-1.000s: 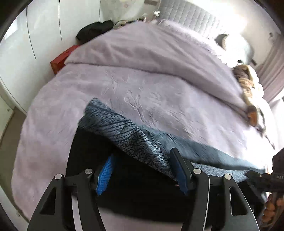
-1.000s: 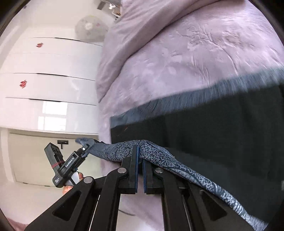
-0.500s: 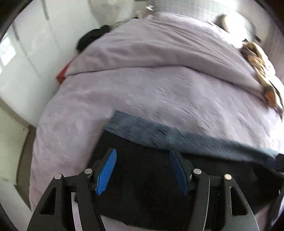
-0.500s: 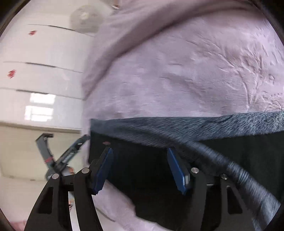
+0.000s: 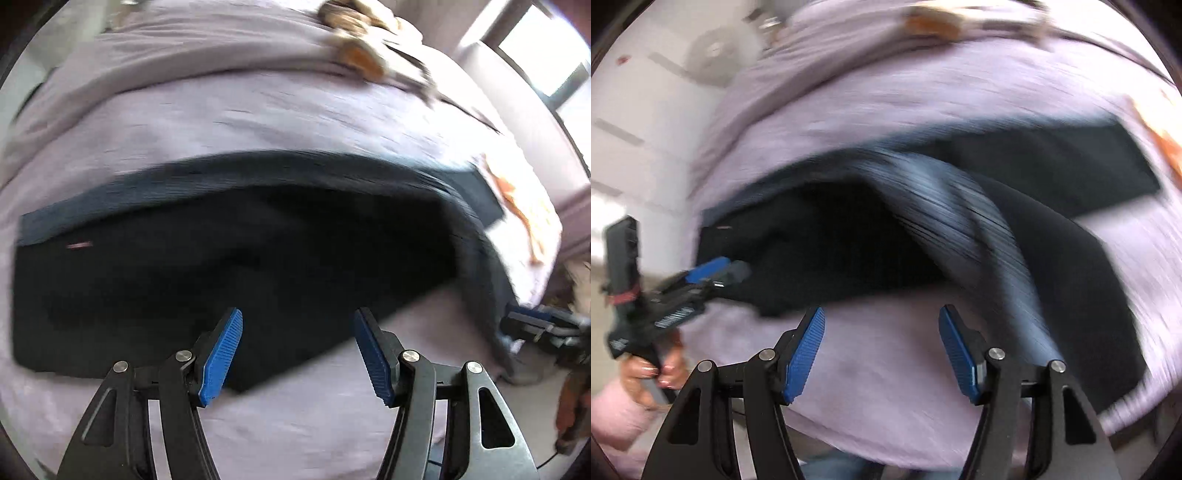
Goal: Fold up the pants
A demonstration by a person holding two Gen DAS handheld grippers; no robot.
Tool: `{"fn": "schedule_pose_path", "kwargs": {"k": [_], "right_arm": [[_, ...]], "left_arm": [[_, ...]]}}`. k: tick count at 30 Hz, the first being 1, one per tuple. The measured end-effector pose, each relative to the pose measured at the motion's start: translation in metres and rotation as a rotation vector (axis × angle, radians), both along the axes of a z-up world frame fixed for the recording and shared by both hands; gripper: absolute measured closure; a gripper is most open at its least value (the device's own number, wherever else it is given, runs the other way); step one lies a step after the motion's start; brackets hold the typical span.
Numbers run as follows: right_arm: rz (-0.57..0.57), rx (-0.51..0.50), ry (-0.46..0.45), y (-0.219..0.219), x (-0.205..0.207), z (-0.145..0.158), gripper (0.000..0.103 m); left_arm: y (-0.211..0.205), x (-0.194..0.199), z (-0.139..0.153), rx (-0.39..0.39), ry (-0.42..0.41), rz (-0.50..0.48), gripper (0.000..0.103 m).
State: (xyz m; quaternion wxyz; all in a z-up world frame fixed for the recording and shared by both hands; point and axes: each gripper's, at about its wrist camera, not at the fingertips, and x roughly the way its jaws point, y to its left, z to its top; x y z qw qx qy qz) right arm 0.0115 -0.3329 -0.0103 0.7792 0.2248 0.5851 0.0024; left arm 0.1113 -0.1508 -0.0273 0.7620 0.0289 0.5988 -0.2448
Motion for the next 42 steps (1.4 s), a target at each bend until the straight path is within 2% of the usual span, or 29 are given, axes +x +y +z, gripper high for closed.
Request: {"fn": "schedule_pose_path", "kwargs": {"k": [5,8,11,15,18,19,22,24,26,27,28,29,30,32,37,42], "right_arm": [[-0.250,0.095,0.055,-0.072,-0.094,-0.017,0.035],[-0.405,0.201,0.054,-0.109,-0.145,-0.032,0.035],[-0.511,0.345,0.048,-0.135,-0.181,-0.057,0.035],[-0.593,0.554,-0.014,-0.152,-0.204,-0.082,0.035],[-0.651,0.635,-0.009,-0.164,-0.211,-0.103,0.037],[-0.675,0.646,0.013,-0.163,-0.212,-0.110,0.038],[-0.728,0.719,-0.007,-0.169,-0.228,-0.117,0.038],[-0.716,0.783,-0.003,-0.169,-0.232,-0.125,0.039],[-0.718,0.848,-0.002,-0.166,-0.229,-0.136,0.048],[-0.723,0.891,-0.017,-0.164,-0.230,-0.138,0.072],[-0.727,0.917,-0.031,-0.161,-0.229,-0.139,0.092],[-0.729,0.925,-0.042,-0.158,-0.225,-0.138,0.092],[-0.723,0.914,-0.061,-0.157,-0.223,-0.133,0.092],[-0.705,0.886,-0.098,-0.160,-0.220,-0.119,0.092],[-0.650,0.843,-0.225,-0.195,-0.187,-0.074,0.092],[-0.550,0.799,-0.325,-0.257,-0.117,-0.030,0.092]], "left_arm": [[-0.071,-0.012,-0.005,-0.078,0.096,-0.066,0.039],[-0.115,-0.023,-0.010,-0.106,0.125,-0.120,0.039],[-0.140,-0.030,-0.023,-0.096,0.148,-0.141,0.039],[-0.162,-0.030,-0.035,-0.065,0.169,-0.158,0.039],[-0.168,-0.033,-0.040,-0.037,0.184,-0.161,0.039],[-0.169,-0.033,-0.040,-0.037,0.187,-0.159,0.039],[-0.172,-0.033,-0.040,-0.053,0.189,-0.165,0.039],[-0.176,-0.032,-0.044,-0.054,0.205,-0.171,0.039],[-0.182,-0.032,-0.049,-0.056,0.220,-0.169,0.039],[-0.184,-0.032,-0.051,-0.064,0.218,-0.169,0.039],[-0.186,-0.033,-0.052,-0.067,0.213,-0.169,0.044],[-0.187,-0.033,-0.052,-0.070,0.205,-0.172,0.053],[-0.189,-0.033,-0.052,-0.075,0.210,-0.178,0.066],[-0.191,-0.031,-0.049,-0.084,0.209,-0.175,0.066],[-0.204,-0.014,-0.023,-0.108,0.136,-0.169,0.066],[-0.224,0.026,-0.007,-0.120,0.071,-0.131,0.066]]}}
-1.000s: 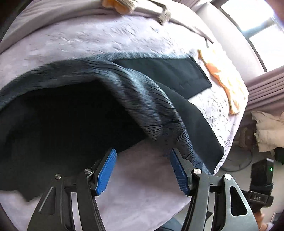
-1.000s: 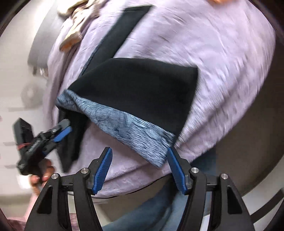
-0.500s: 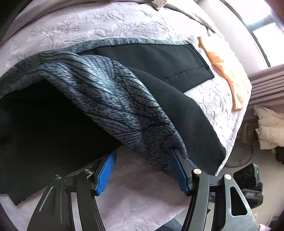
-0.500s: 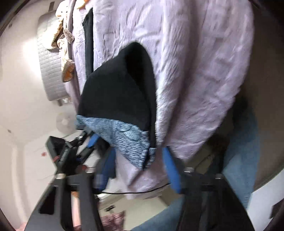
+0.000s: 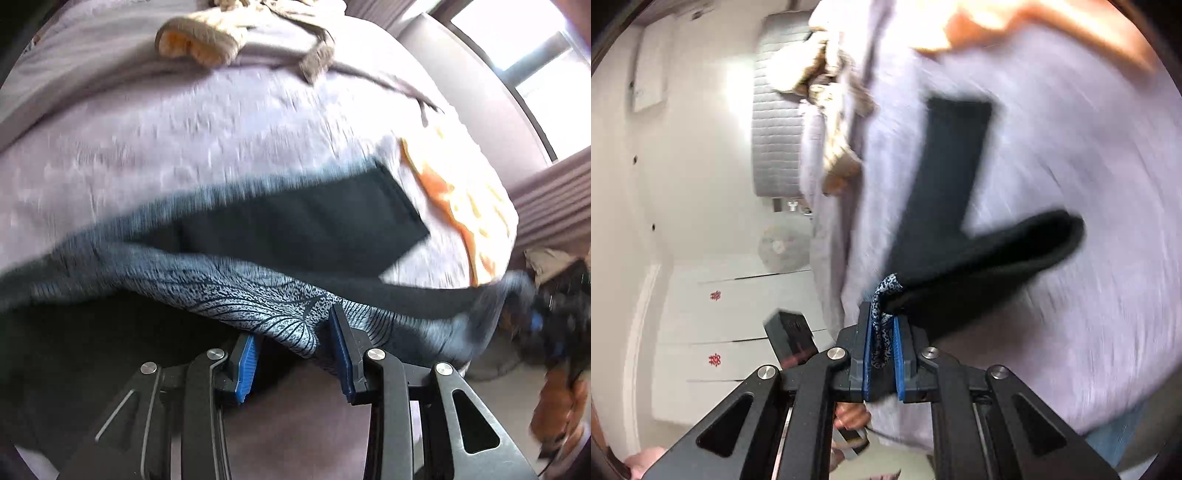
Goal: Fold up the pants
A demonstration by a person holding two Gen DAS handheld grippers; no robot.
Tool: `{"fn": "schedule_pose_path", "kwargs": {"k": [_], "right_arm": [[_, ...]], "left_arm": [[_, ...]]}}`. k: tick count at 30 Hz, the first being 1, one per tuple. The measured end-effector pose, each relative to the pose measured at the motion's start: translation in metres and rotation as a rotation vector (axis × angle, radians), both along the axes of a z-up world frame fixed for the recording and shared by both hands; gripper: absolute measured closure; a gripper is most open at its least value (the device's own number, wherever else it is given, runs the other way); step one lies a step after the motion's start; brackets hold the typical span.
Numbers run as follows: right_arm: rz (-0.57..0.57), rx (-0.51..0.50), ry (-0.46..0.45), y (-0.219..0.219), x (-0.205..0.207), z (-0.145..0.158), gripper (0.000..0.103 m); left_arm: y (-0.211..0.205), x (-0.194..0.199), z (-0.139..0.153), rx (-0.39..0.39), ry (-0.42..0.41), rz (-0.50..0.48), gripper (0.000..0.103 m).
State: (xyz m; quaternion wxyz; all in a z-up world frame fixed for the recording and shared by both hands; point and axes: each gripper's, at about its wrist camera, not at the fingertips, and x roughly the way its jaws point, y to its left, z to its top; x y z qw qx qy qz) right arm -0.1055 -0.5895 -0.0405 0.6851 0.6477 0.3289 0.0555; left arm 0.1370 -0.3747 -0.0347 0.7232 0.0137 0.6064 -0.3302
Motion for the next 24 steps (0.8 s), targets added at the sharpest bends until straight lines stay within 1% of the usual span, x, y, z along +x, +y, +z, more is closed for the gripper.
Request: {"fn": "schedule_pose_path", "kwargs": {"k": [2,4,7,8,9,10,11,12,14,15,16,17,19,21,22,24], "right_arm": [[0.029,-0.037,-0.012,-0.027,0.036,0.011,0.092],[0.060,-0.079,-0.014,-0.054,0.074,0.018,0.092],[0.120,-0.116,0.020,-0.078,0.122,0.015,0.092],[0.148,-0.137,0.047,-0.083,0.141,0.009,0.092],[0.161,-0.149,0.063,-0.086,0.151,0.004,0.092],[0.180,-0.168,0.086,-0.087,0.162,-0.002,0.088],[0.196,-0.188,0.121,-0.089,0.172,-0.009,0.088],[0.211,-0.197,0.158,-0.092,0.179,-0.018,0.088],[0.226,-0.204,0.222,-0.099,0.188,-0.033,0.078],[0.234,-0.219,0.233,-0.102,0.192,-0.035,0.068],[0.244,-0.246,0.227,-0.105,0.194,-0.034,0.062],[0.255,-0.281,0.211,-0.105,0.191,-0.029,0.061],[0.272,-0.386,0.185,-0.106,0.186,-0.014,0.059],[0.297,-0.526,0.212,-0.107,0.181,-0.005,0.059],[0.317,-0.562,0.239,-0.107,0.180,-0.008,0.059],[0.387,-0.566,0.315,-0.108,0.178,-0.030,0.060]], "left_arm": [[-0.007,0.020,0.002,0.000,-0.020,0.036,0.066],[-0.010,0.038,0.002,0.005,-0.020,0.073,0.066],[-0.010,0.051,0.001,0.006,-0.009,0.118,0.064],[-0.009,0.052,0.002,0.021,-0.027,0.132,0.060],[-0.007,0.052,0.004,0.043,-0.055,0.141,0.048],[-0.004,0.050,0.006,0.062,-0.082,0.143,0.046],[-0.002,0.047,0.006,0.079,-0.093,0.134,0.046],[-0.001,0.046,0.006,0.090,-0.093,0.132,0.046],[0.007,0.043,0.007,0.128,-0.108,0.140,0.046],[0.010,0.041,0.007,0.146,-0.117,0.146,0.046],[0.014,0.039,0.006,0.164,-0.123,0.156,0.046],[0.019,0.037,0.004,0.180,-0.122,0.169,0.046],[0.026,0.035,-0.005,0.209,-0.101,0.196,0.046],[0.032,0.031,-0.016,0.242,-0.081,0.224,0.046],[0.035,0.029,-0.021,0.257,-0.075,0.238,0.046],[0.039,0.025,-0.029,0.276,-0.056,0.268,0.046]]}}
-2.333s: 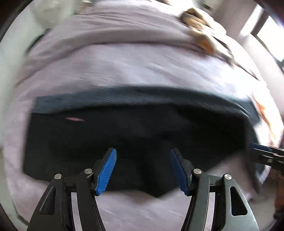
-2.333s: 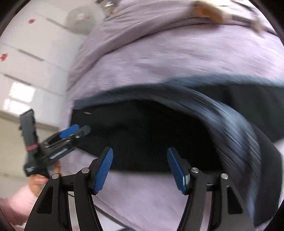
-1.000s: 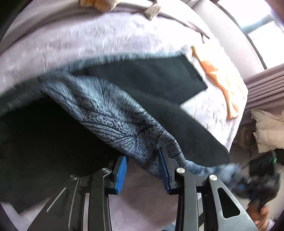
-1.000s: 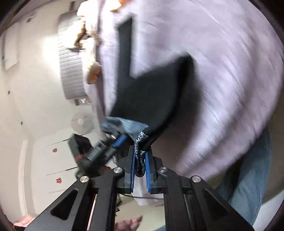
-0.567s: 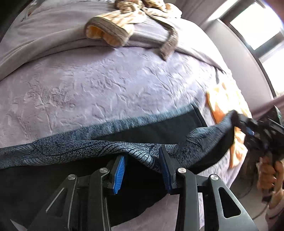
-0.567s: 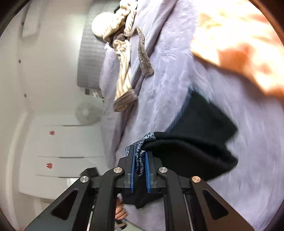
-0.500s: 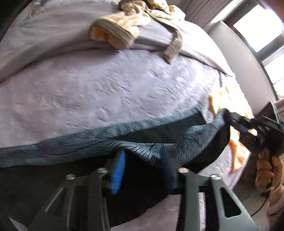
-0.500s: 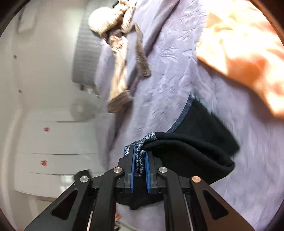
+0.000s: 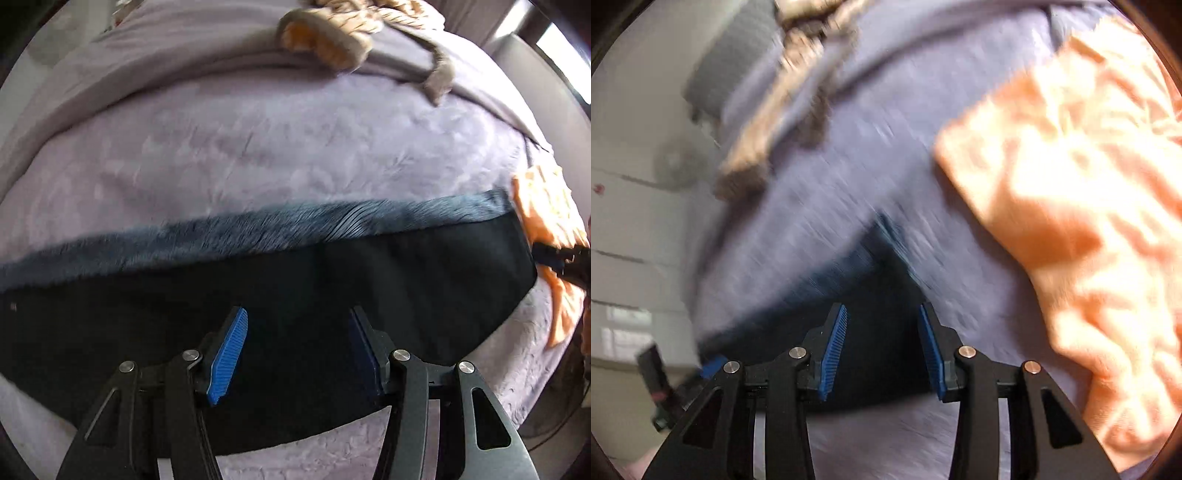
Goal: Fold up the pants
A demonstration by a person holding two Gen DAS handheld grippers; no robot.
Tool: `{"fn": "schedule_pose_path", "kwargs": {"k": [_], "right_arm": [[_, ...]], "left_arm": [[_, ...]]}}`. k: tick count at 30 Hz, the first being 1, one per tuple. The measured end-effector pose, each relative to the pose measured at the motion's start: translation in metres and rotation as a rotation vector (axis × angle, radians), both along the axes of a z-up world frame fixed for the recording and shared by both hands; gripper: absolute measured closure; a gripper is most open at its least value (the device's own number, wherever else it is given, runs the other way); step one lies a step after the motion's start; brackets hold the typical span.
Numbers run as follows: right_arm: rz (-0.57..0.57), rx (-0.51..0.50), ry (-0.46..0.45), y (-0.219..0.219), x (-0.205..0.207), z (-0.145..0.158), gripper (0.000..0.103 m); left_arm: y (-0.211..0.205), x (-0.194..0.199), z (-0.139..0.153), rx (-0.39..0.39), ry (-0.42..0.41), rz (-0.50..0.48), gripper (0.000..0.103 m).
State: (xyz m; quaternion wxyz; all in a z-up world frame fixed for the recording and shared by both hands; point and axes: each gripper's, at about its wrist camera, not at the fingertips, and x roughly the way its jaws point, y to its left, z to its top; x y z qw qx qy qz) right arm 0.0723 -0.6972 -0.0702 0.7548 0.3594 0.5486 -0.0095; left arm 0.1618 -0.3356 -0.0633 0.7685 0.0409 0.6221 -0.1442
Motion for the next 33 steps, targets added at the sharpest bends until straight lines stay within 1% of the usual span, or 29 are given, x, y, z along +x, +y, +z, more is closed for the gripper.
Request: {"fn": "schedule_pose_path", "kwargs": {"k": [1,2,3,4,5,6,7,8,9,10,11,12,13,14,15,16,18,19,21,24,26,28,29,31,33], "right_arm": [[0.019,0.002,0.031,0.002,-0.001,-0.009,0.077],[0.035,0.004,0.046,0.005,-0.001,-0.015,0.090],[0.049,0.007,0.042,0.009,-0.002,-0.015,0.091],[0.054,0.000,0.028,0.011,-0.003,-0.010,0.090],[0.066,-0.033,0.006,0.012,-0.003,-0.002,0.091],[0.072,-0.069,0.010,0.011,-0.002,0.001,0.091],[0.083,-0.108,0.036,0.010,0.000,0.000,0.091],[0.088,-0.173,0.085,0.008,0.001,-0.005,0.091],[0.076,-0.264,0.147,0.002,0.001,-0.009,0.091],[0.061,-0.278,0.159,-0.001,-0.002,-0.008,0.087],[0.022,-0.244,0.121,-0.007,-0.007,-0.001,0.087],[0.012,-0.197,0.063,-0.007,-0.010,0.008,0.087],[0.039,-0.160,-0.015,0.000,-0.011,0.023,0.081],[0.089,-0.152,-0.063,0.010,-0.007,0.033,0.076],[0.189,-0.149,-0.113,0.030,0.004,0.044,0.062],[0.314,-0.154,-0.146,0.057,0.020,0.053,0.051],[0.516,-0.152,-0.190,0.111,0.050,0.062,0.050],[0.574,-0.137,-0.203,0.129,0.060,0.062,0.050],[0.711,-0.104,-0.233,0.185,0.088,0.058,0.050],[0.869,-0.111,-0.233,0.259,0.128,0.042,0.050],[0.946,-0.120,-0.225,0.298,0.139,0.032,0.050],[1.027,-0.154,-0.212,0.332,0.149,0.021,0.050],[1.068,-0.183,-0.201,0.350,0.156,0.016,0.050],[1.129,-0.206,-0.182,0.369,0.169,0.004,0.050],[1.187,-0.205,-0.133,0.386,0.173,-0.002,0.051]], "left_arm": [[0.001,-0.001,0.000,0.003,0.002,0.014,0.046],[0.002,-0.003,0.003,0.000,-0.010,0.025,0.046],[0.002,-0.004,0.006,-0.001,-0.031,0.026,0.046],[0.001,-0.004,0.008,0.006,-0.048,0.024,0.038],[0.000,-0.002,0.008,0.022,-0.063,0.020,0.031],[-0.001,0.001,0.005,0.042,-0.071,0.020,0.028],[-0.002,0.005,0.002,0.068,-0.070,0.020,0.028],[-0.001,0.010,-0.001,0.091,-0.061,0.026,0.028],[0.002,0.012,0.001,0.093,-0.060,0.041,0.028],[0.008,0.013,0.006,0.081,-0.069,0.058,0.028],[0.014,0.012,0.011,0.072,-0.080,0.068,0.028],[0.020,0.011,0.015,0.072,-0.088,0.073,0.028],[0.026,0.011,0.018,0.075,-0.092,0.075,0.028],[0.034,0.010,0.020,0.077,-0.091,0.076,0.028],[0.040,0.010,0.020,0.078,-0.089,0.078,0.028],[0.046,0.009,0.020,0.085,-0.092,0.083,0.028],[0.059,0.006,0.019,0.102,-0.094,0.097,0.028],[0.064,0.004,0.016,0.102,-0.093,0.104,0.028],[0.081,-0.002,0.012,0.099,-0.096,0.114,0.028],[0.102,-0.005,0.002,0.106,-0.104,0.113,0.028],[0.117,-0.007,-0.007,0.101,-0.084,0.122,0.028],[0.130,-0.011,-0.016,0.073,-0.055,0.124,0.028],[0.135,-0.012,-0.019,0.075,-0.057,0.120,0.028],[0.143,-0.015,-0.026,0.080,-0.050,0.122,0.028],[0.152,-0.017,-0.032,0.054,-0.028,0.143,0.028]]}}
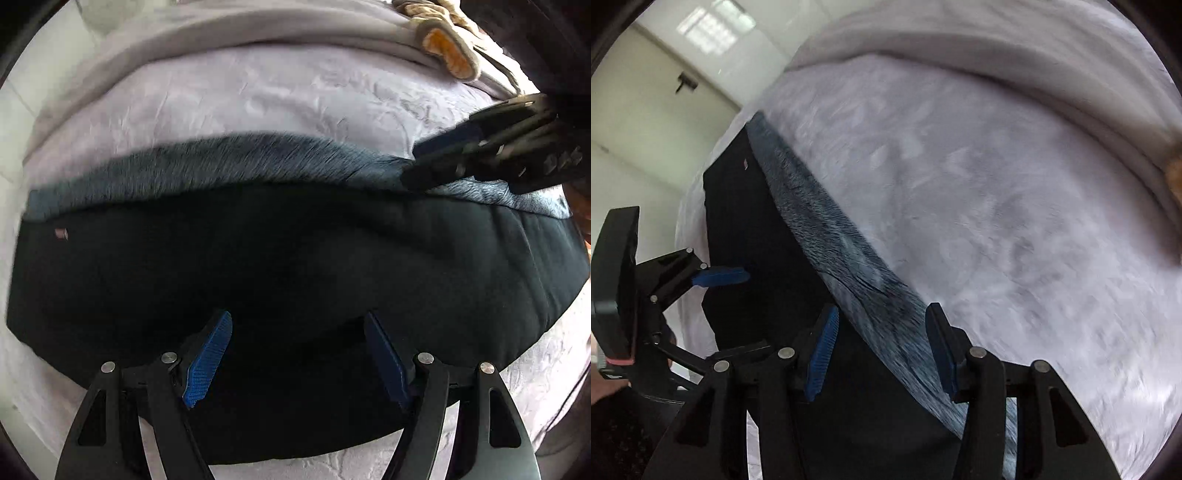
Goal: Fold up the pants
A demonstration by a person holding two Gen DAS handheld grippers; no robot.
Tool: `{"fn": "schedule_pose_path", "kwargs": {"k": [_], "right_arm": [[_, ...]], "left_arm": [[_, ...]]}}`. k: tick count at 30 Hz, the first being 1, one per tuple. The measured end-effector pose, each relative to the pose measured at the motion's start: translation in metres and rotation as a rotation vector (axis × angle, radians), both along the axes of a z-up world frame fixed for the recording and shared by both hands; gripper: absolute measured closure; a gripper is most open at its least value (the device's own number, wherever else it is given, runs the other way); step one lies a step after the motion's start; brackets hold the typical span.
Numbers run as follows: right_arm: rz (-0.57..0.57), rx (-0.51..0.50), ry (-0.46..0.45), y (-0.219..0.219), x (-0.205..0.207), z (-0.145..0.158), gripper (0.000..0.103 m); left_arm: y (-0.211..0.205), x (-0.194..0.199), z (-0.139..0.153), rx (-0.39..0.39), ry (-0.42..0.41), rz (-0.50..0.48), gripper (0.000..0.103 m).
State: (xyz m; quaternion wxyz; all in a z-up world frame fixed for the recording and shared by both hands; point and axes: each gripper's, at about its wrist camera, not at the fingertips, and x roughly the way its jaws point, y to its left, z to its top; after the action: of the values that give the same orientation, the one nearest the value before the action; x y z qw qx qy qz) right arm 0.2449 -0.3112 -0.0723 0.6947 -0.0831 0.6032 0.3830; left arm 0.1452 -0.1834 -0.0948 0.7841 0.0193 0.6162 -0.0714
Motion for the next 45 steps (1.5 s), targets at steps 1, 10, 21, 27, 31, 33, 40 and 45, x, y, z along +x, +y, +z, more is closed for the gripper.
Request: {"fn": "schedule_pose_path", "kwargs": {"k": [1,10,21,27,31,33,40,45], "right_arm": [[0.020,-0.037,0.013,0.006,0.006,-0.004,0.062],[-0.049,-0.241,-0.035,0.020,0.022,-0.027,0.098],[-0.250,0.054,0.093,-0.027,0.021,0.035,0.065],[-0.121,0.184,0.111,0.068,0.042,0.056,0.065],[-0.010,0.193,0.120,0.156,0.058,0.045,0.065],[0.035,0.192,0.139,0.204,0.070,0.031,0.065],[0.158,0.071,0.094,0.335,0.097,-0.013,0.065],[0.212,0.033,0.115,0.357,0.098,-0.028,0.065]], "left_arm": [[0.002,-0.001,0.000,-0.008,-0.005,0.002,0.028],[0.021,0.038,-0.009,-0.015,-0.024,0.085,0.018],[0.110,0.006,0.029,0.029,-0.056,0.233,0.018],[0.197,0.002,0.037,0.081,-0.120,0.335,0.018],[0.256,0.005,0.024,0.096,-0.117,0.379,0.018],[0.274,0.009,0.005,0.083,-0.075,0.401,0.018],[0.285,-0.008,-0.007,0.038,-0.138,0.363,0.018],[0.292,-0.017,-0.007,0.003,-0.155,0.366,0.018]]}}
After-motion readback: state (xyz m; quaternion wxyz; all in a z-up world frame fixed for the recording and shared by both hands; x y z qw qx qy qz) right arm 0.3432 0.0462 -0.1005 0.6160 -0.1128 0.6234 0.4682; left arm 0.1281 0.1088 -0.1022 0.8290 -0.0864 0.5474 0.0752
